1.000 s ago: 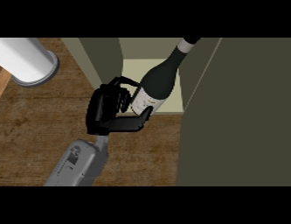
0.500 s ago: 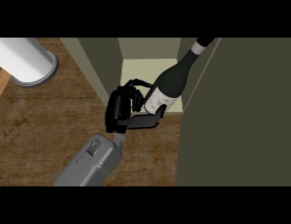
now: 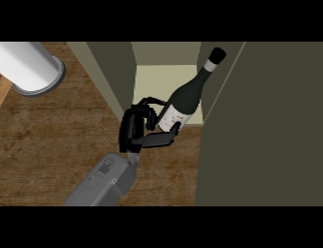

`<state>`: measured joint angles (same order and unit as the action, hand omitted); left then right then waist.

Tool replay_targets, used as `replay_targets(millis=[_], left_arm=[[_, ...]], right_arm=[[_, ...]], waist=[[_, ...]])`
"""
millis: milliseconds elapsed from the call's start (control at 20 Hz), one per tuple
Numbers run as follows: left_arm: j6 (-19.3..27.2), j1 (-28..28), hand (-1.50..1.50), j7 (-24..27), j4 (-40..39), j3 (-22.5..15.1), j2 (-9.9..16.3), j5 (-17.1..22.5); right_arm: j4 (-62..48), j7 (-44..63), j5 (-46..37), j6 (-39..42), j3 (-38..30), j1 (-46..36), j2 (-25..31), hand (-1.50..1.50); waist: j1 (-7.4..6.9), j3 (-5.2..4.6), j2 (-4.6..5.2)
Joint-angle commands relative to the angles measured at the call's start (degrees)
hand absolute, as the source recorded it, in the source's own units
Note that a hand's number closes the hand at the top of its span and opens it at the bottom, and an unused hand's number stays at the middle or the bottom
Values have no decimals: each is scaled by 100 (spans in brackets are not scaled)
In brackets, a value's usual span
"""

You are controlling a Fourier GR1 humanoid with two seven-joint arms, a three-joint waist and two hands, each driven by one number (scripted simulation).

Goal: Pick up the wine, place it into the cabinet and close the cabinet

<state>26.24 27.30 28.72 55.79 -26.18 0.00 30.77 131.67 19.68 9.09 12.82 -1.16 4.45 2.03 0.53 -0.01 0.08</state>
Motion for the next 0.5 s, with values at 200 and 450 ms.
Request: replay_targets(millis=[200,450], left_arm=[[-692,299,150,657,-972,383,0,667],[-668,620,150,729,-1223,32,0,1442]], right_arm=[[-66,-342,-196,93,216,297,-130,-150],[160,295,328,8,-171,-84,137,-150]], waist=[[12,-1,0],[34,-3,5]])
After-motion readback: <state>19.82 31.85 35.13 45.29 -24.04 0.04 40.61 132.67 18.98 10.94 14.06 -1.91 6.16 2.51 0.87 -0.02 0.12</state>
